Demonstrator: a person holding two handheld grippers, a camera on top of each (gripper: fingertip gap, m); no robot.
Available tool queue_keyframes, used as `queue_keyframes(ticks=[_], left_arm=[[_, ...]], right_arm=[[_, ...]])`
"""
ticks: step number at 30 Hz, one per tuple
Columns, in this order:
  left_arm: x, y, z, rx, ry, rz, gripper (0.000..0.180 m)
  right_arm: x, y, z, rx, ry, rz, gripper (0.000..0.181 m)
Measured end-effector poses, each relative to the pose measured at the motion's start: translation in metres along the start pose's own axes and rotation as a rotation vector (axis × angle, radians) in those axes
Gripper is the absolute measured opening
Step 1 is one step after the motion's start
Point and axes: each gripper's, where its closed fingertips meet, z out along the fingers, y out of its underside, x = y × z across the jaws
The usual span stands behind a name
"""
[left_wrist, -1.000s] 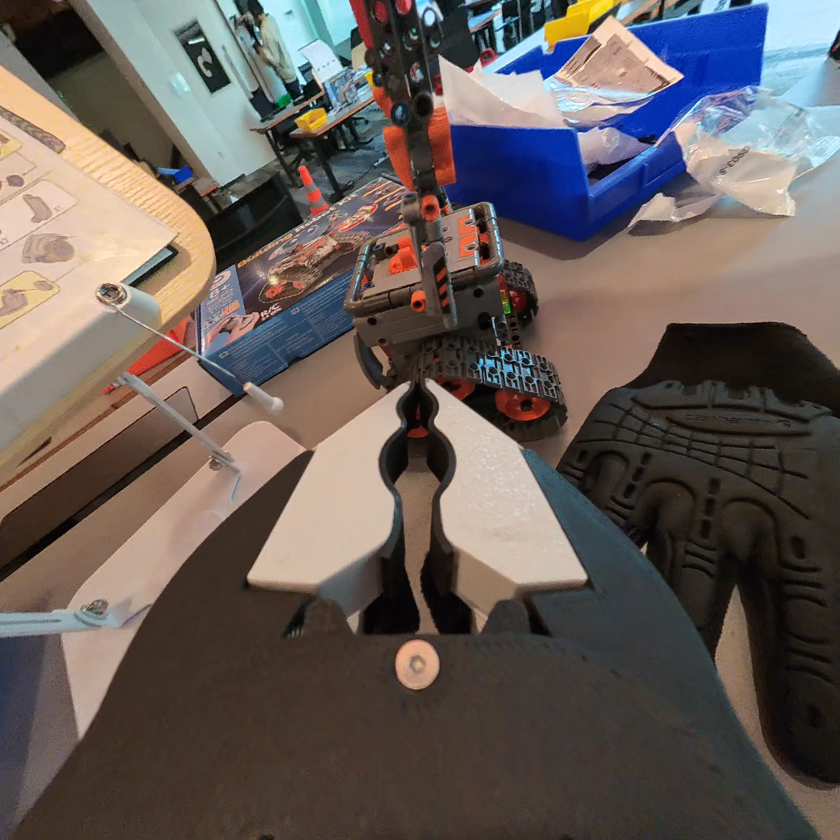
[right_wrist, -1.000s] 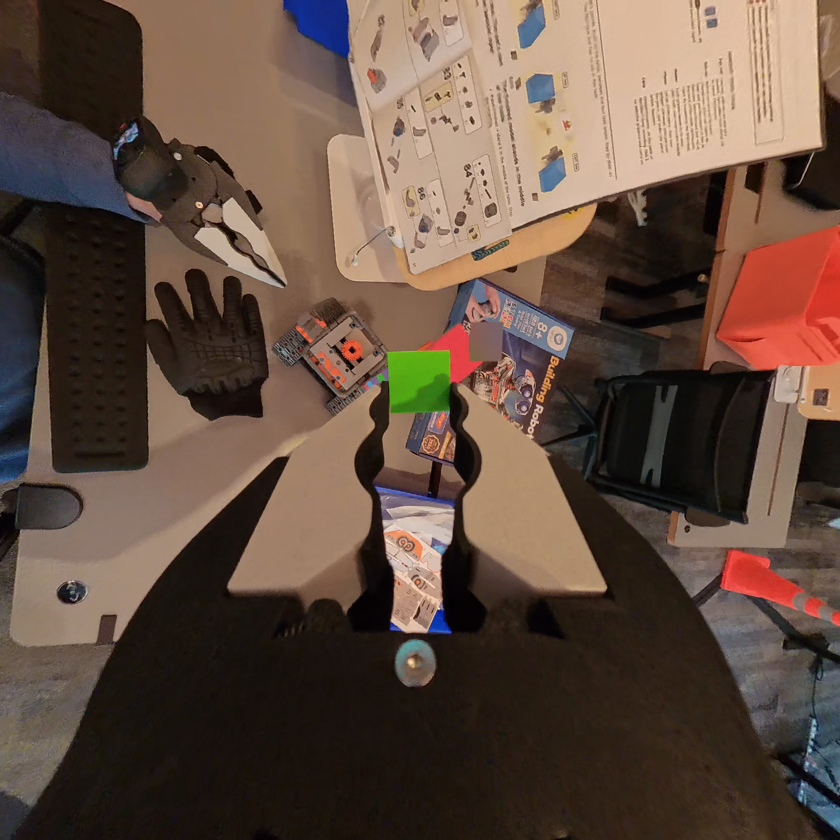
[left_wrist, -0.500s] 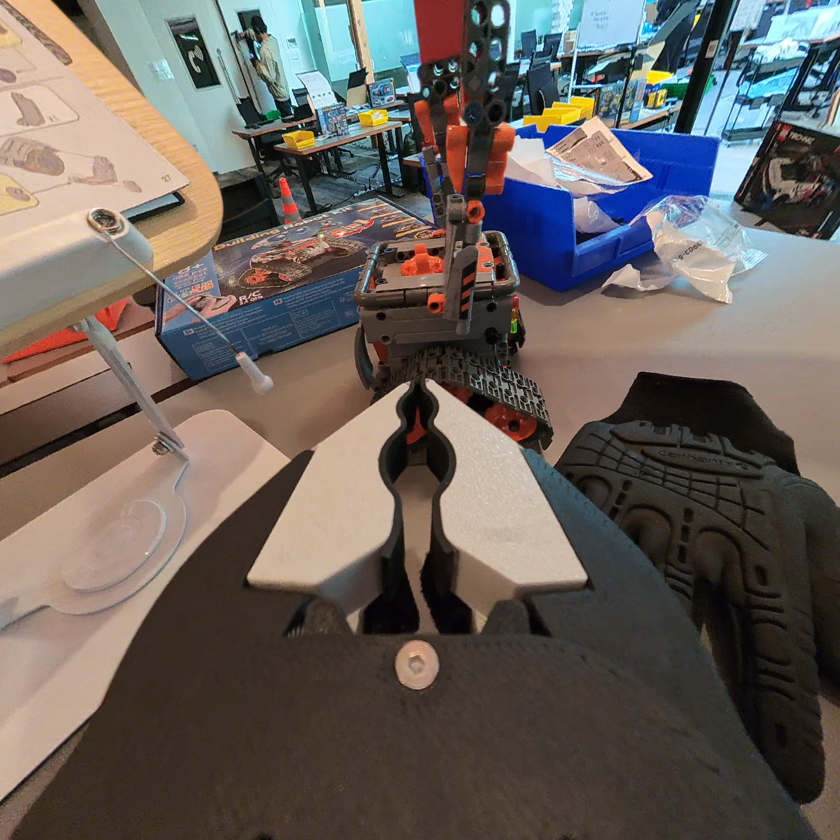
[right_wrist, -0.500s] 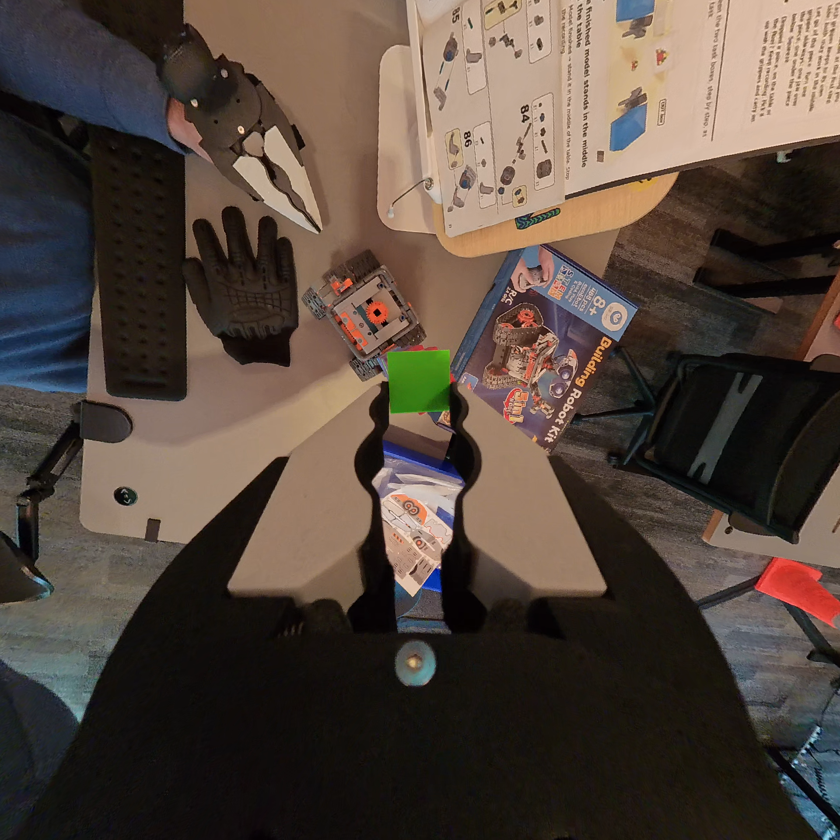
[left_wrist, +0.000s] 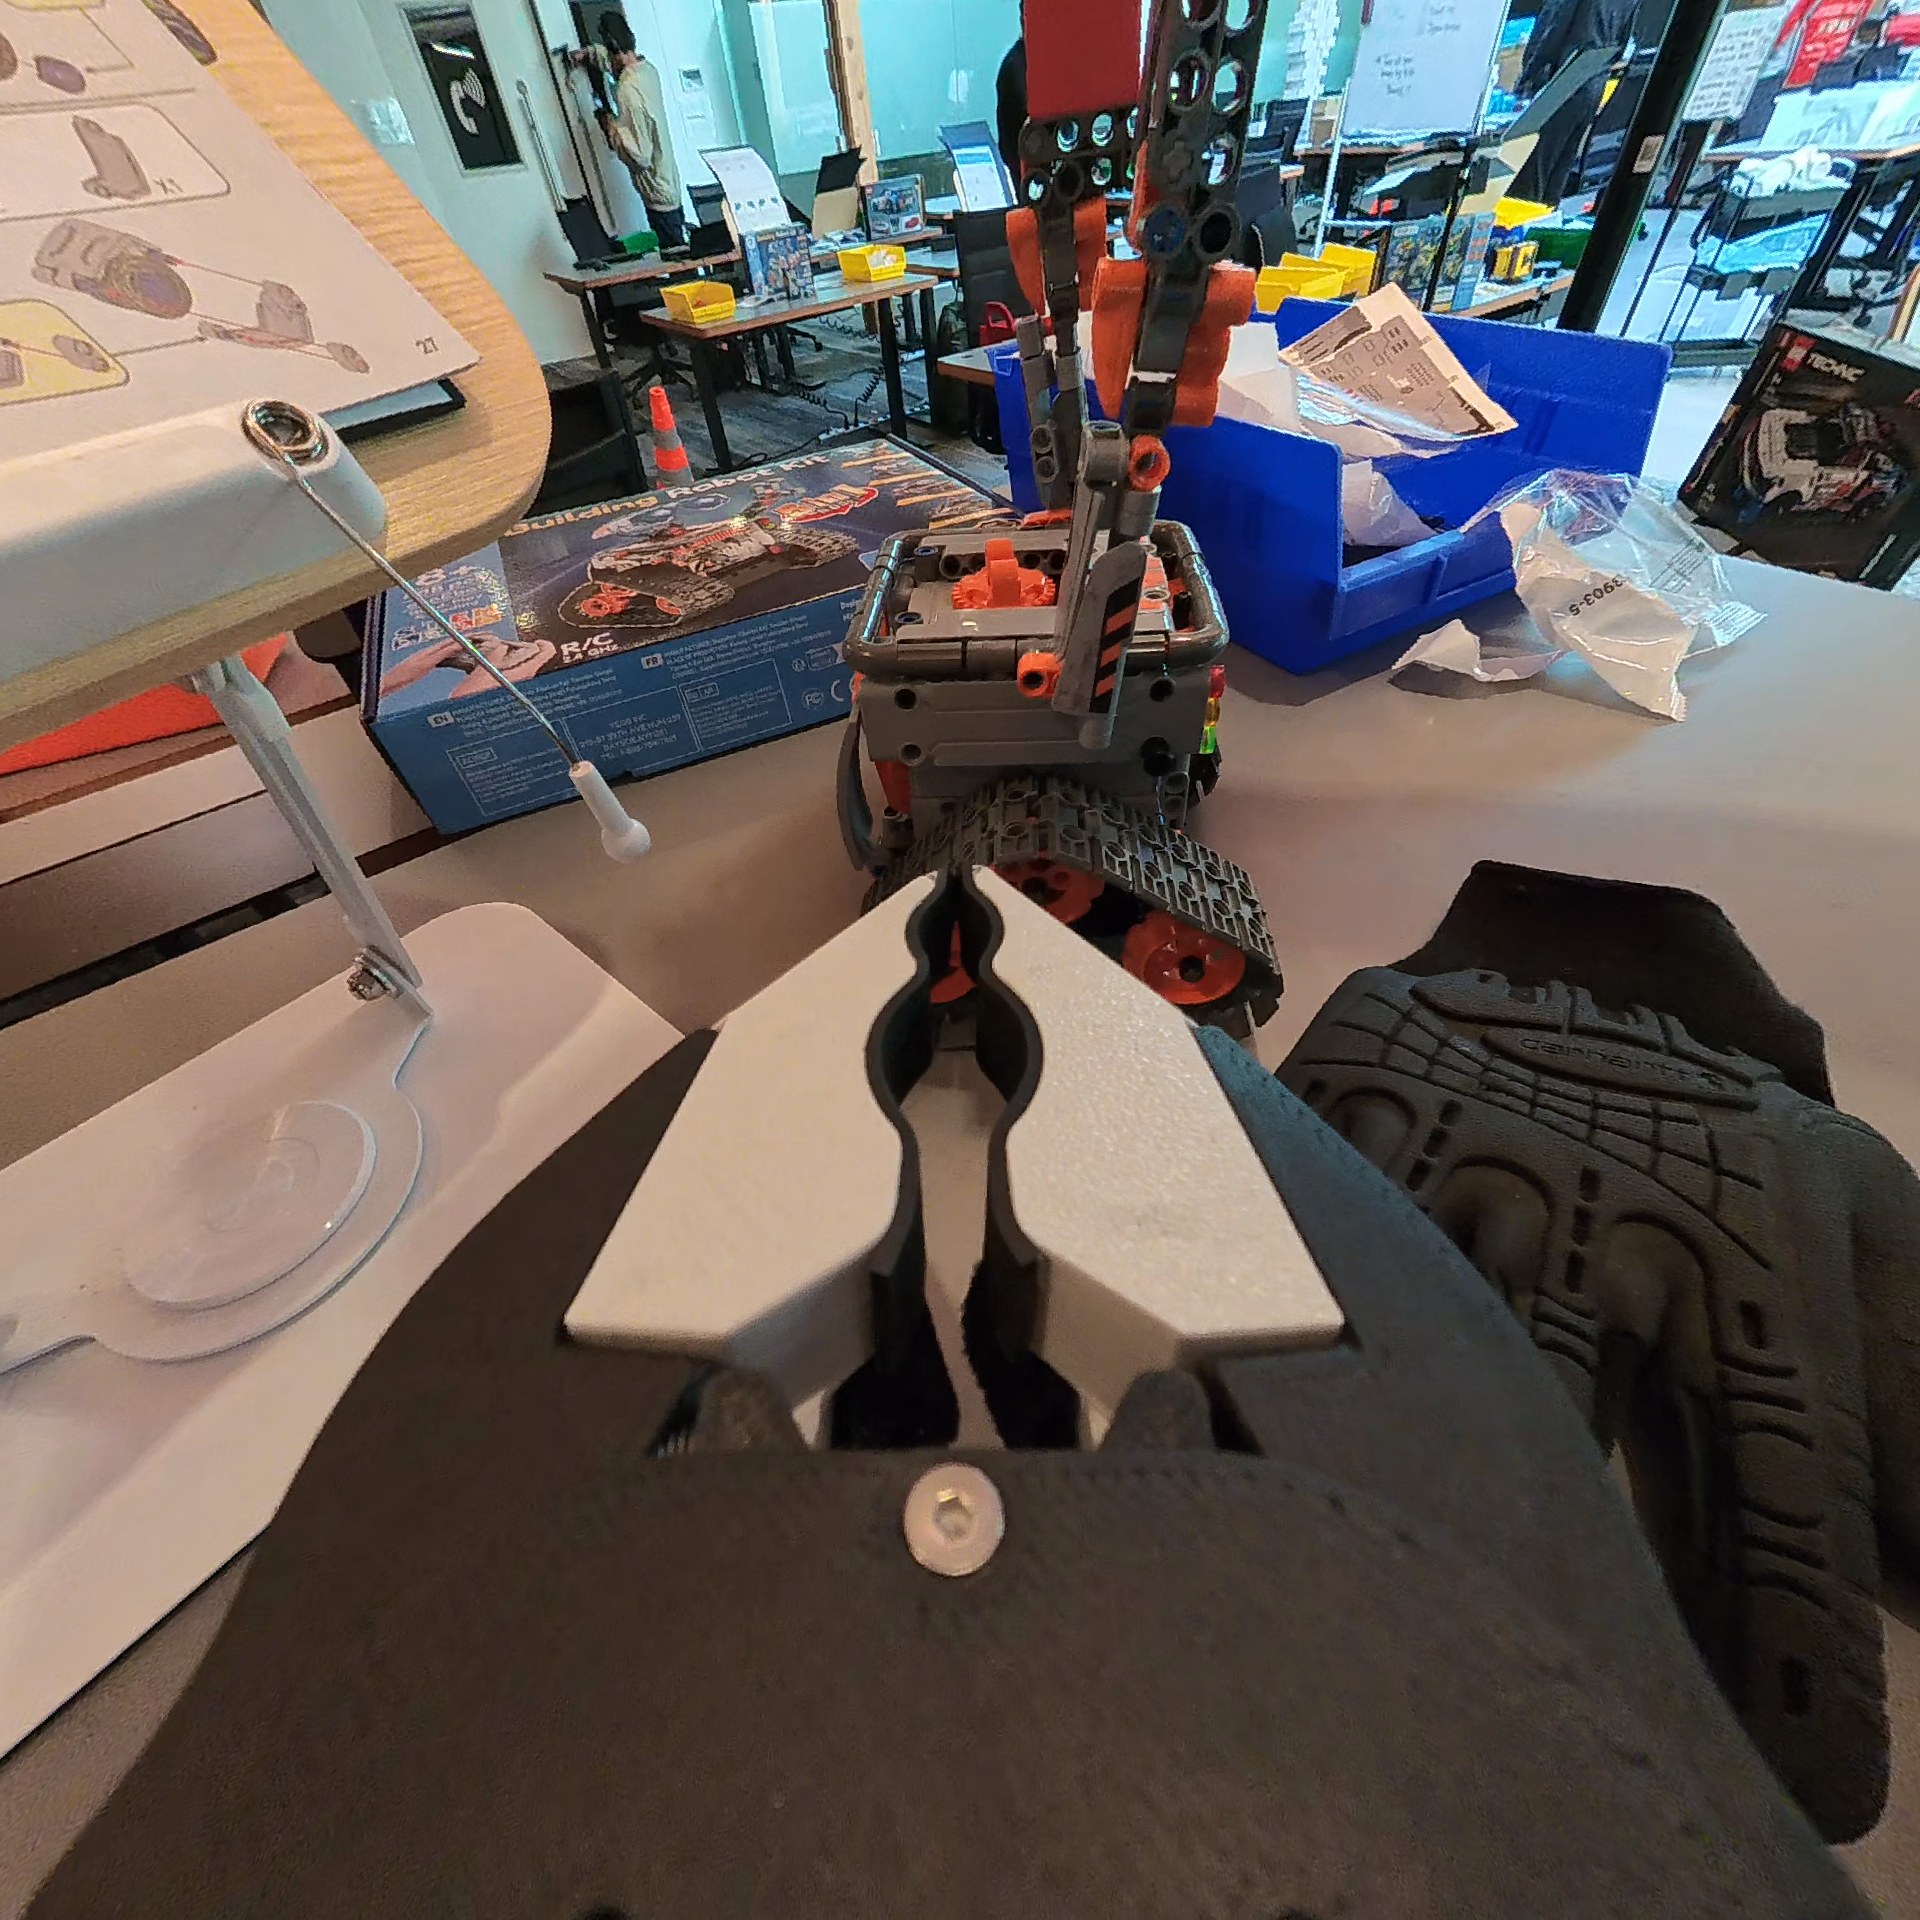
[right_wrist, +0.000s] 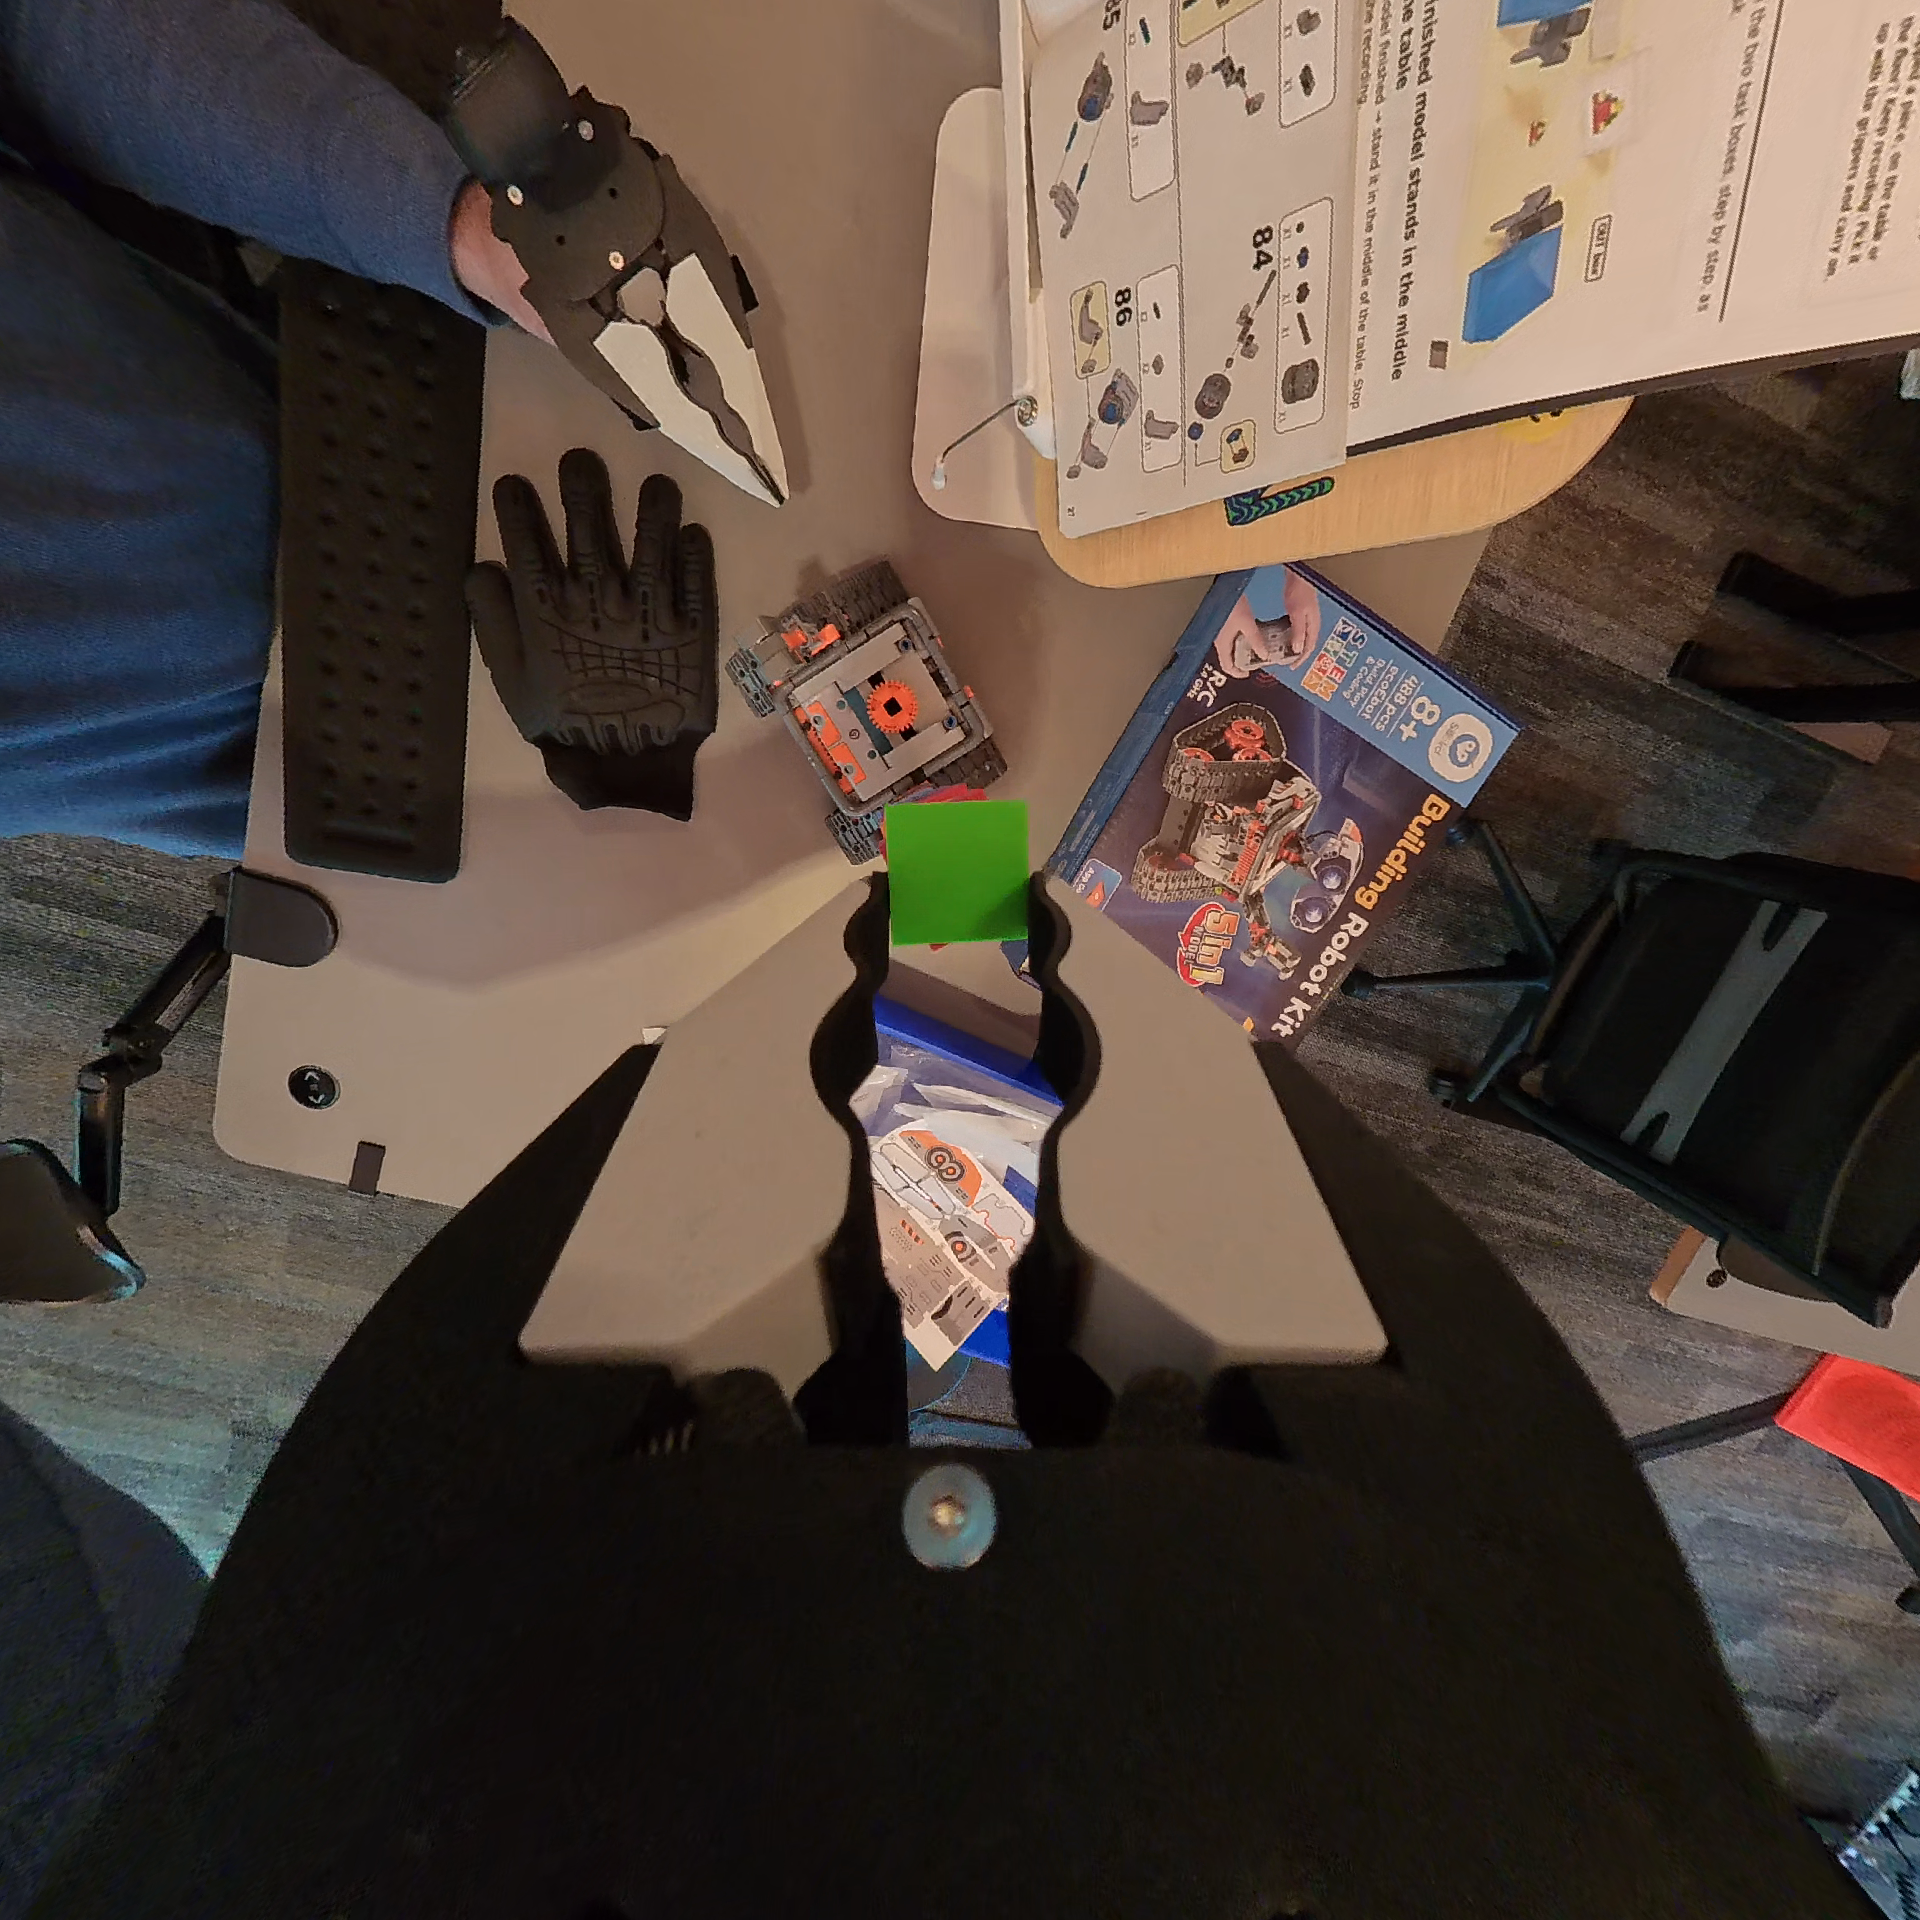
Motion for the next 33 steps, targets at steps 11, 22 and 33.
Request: queue_keyframes(ticks=[11,22,33], left_arm=[[0.001,0.004,0.002,-0.015,0.015,-0.001,0.000],[0.002,0.006,0.004,-0.022,0.026,-0.001,0.000],[-0.062,-0.037,-0.089,0.187,-0.117,-0.121,0.037]], right_arm=[[0.005,0.002,0.001,0.015,0.002,-0.012,0.024],[0.002,0.000,0.000,0.049,-0.020,-0.022,0.025],[-0.023,-0.003,-0.027,0.149,0.166,-0.050,0.025]])
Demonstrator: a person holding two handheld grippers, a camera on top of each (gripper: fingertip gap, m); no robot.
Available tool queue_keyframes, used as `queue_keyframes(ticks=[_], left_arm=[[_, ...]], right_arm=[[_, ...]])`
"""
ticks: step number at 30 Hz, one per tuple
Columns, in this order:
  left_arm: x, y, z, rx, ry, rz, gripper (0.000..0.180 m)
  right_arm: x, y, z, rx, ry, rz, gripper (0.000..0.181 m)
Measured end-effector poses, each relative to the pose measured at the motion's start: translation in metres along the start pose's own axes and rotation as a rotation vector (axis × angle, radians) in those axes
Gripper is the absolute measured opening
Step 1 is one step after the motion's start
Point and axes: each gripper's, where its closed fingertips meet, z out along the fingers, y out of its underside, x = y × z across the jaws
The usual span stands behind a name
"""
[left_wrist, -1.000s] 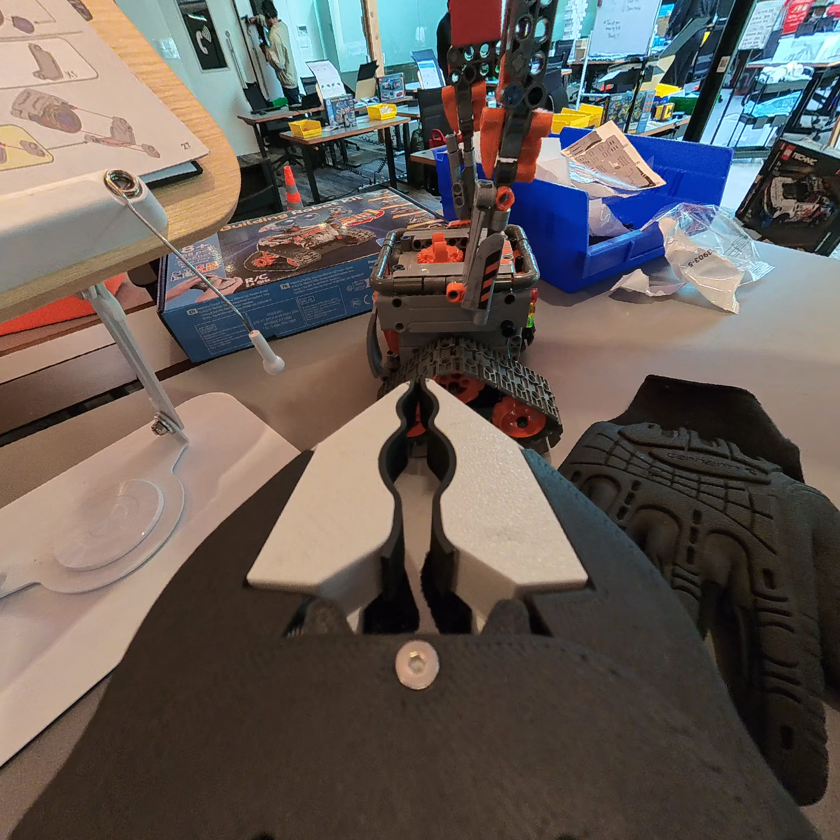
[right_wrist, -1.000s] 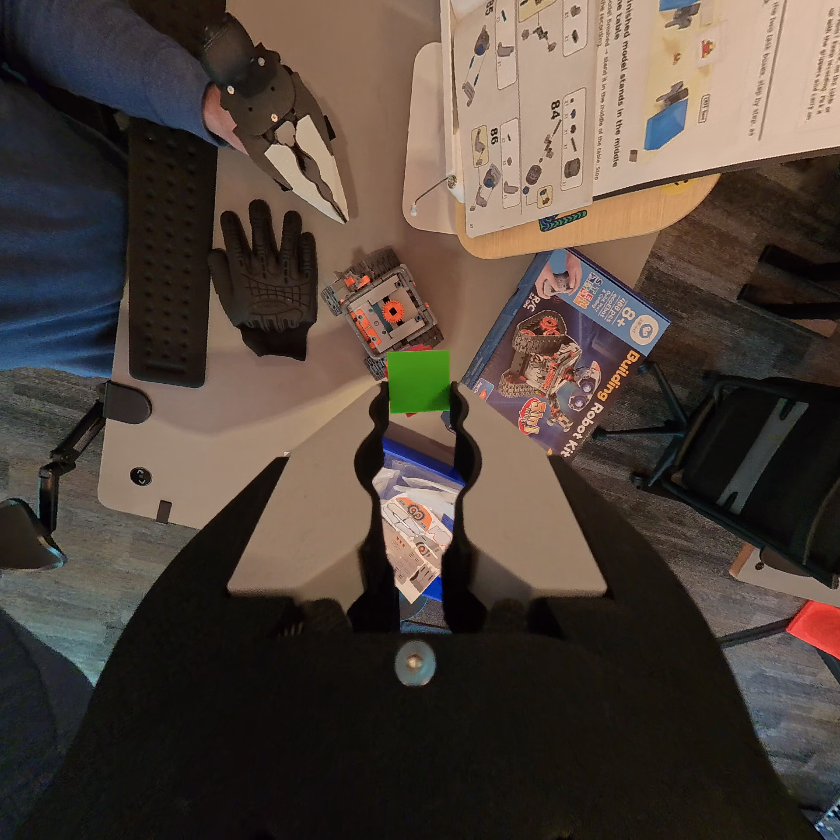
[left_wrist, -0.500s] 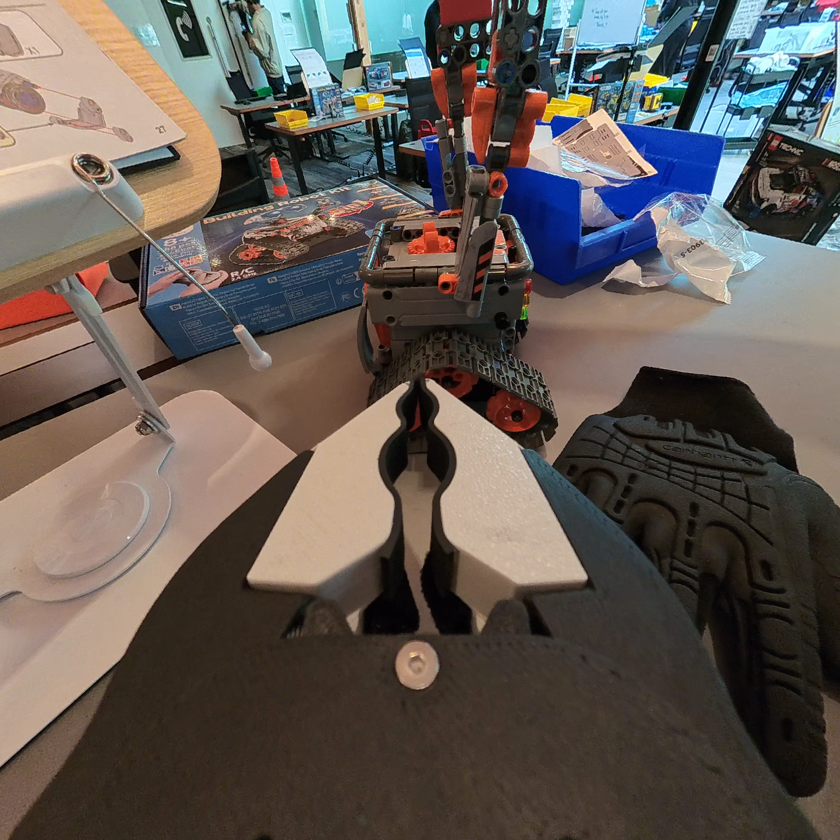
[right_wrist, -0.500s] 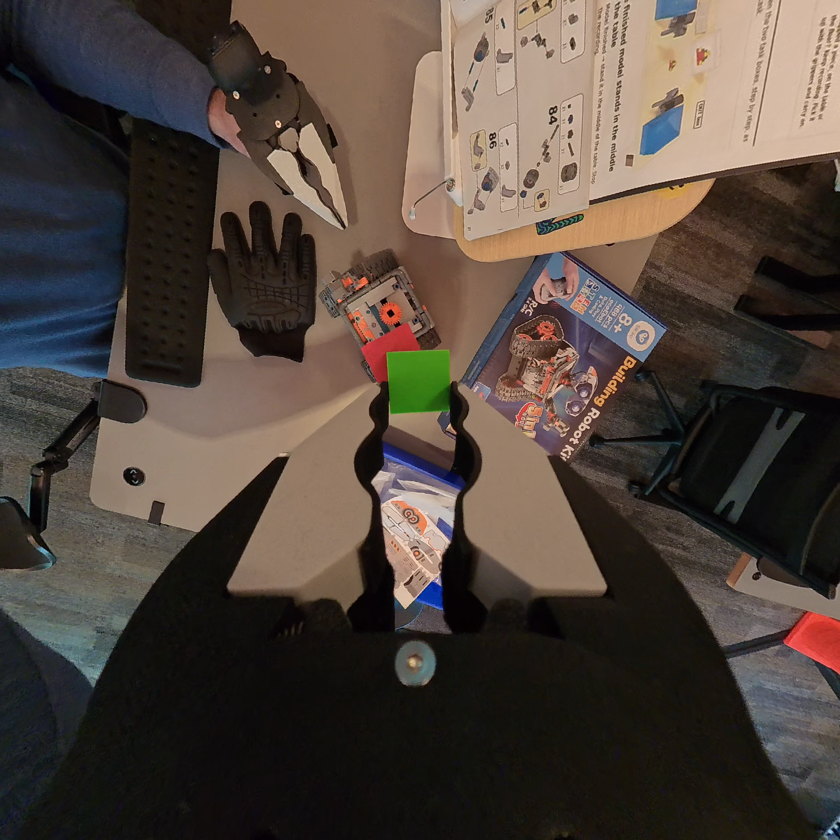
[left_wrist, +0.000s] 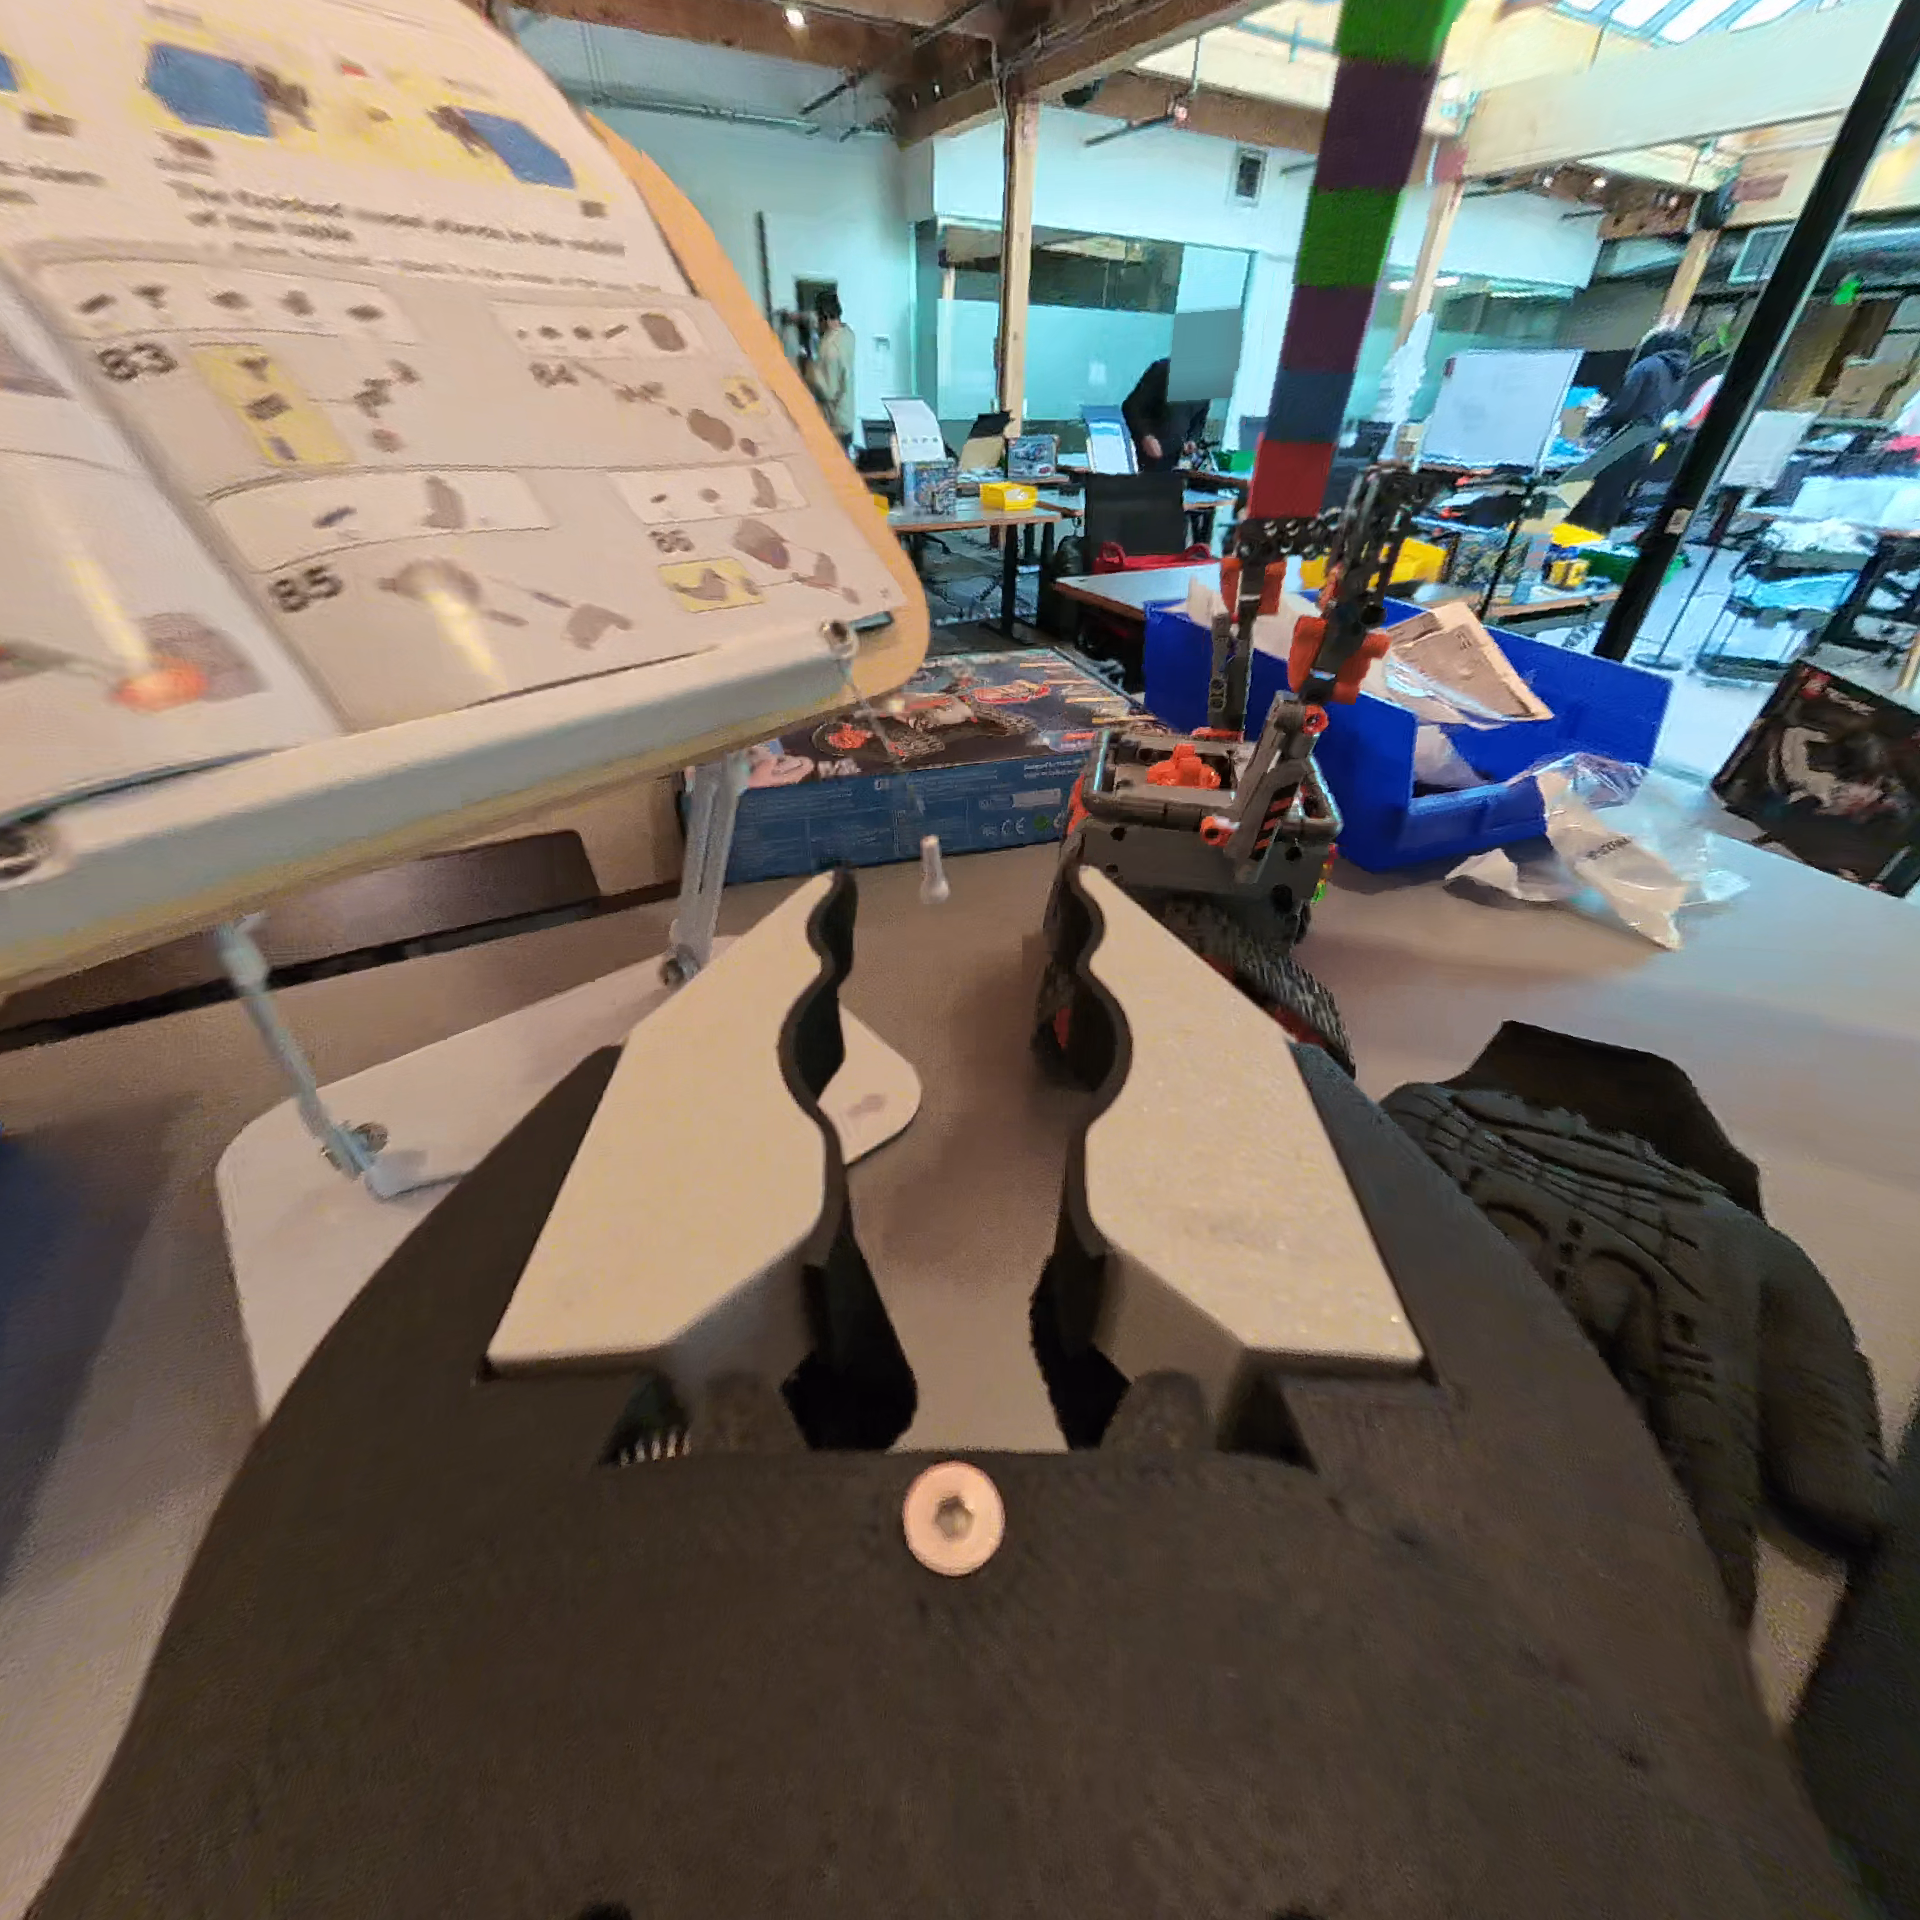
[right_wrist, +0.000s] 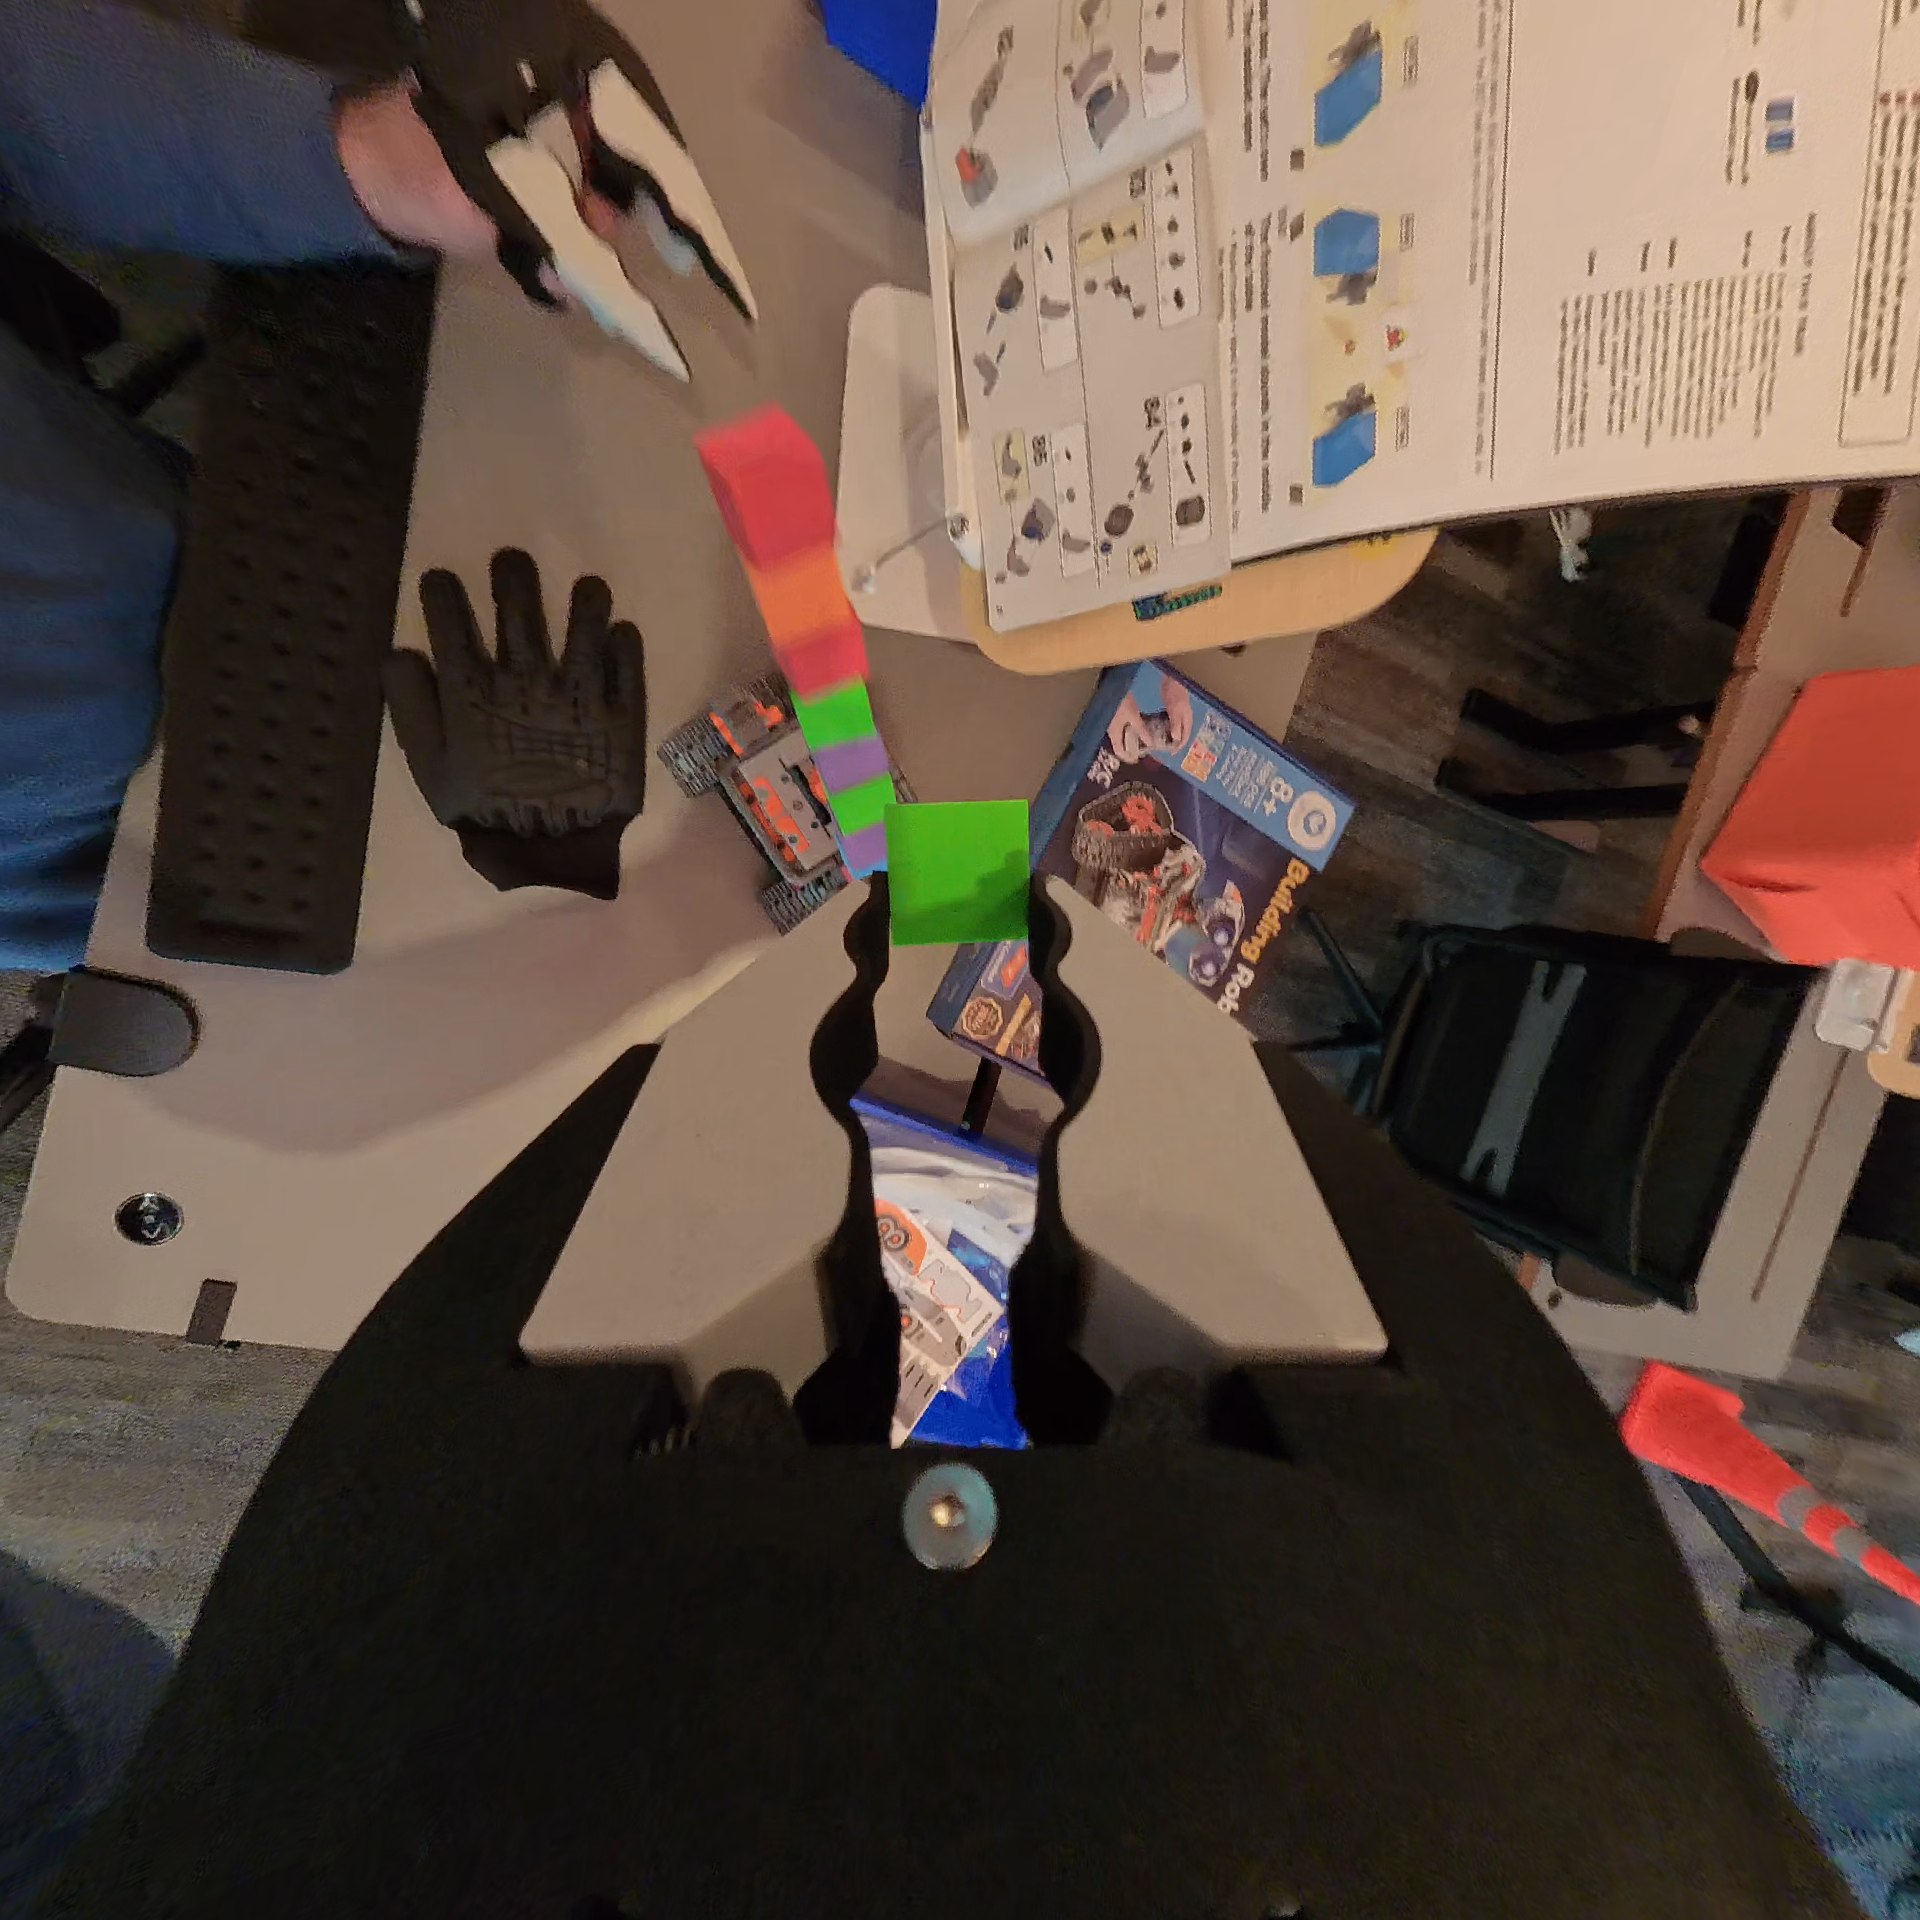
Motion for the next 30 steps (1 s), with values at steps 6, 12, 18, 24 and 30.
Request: queue_keyframes(ticks=[6,12,18,24,30], left_arm=[[-0.045,0.030,-0.049,-0.075,-0.079,-0.080,0.050],[-0.043,0.079,-0.044,-0.207,-0.117,-0.228,0.043],[-0.038,0.089,-0.035,-0.274,-0.107,-0.154,0.040],[-0.027,0.084,-0.028,-0.278,-0.042,-0.141,0.042],[0.007,0.077,0.000,-0.336,0.070,-0.050,0.045]], right_arm=[[-0.055,0.012,0.021,0.008,0.010,-0.022,0.025],[-0.102,0.030,0.063,-0.031,0.025,0.001,0.025],[-0.142,0.057,0.084,-0.076,0.082,0.034,0.024],[-0.154,0.088,0.119,-0.083,0.123,0.124,0.024],[-0.137,0.112,0.143,-0.001,0.090,0.246,0.025]])
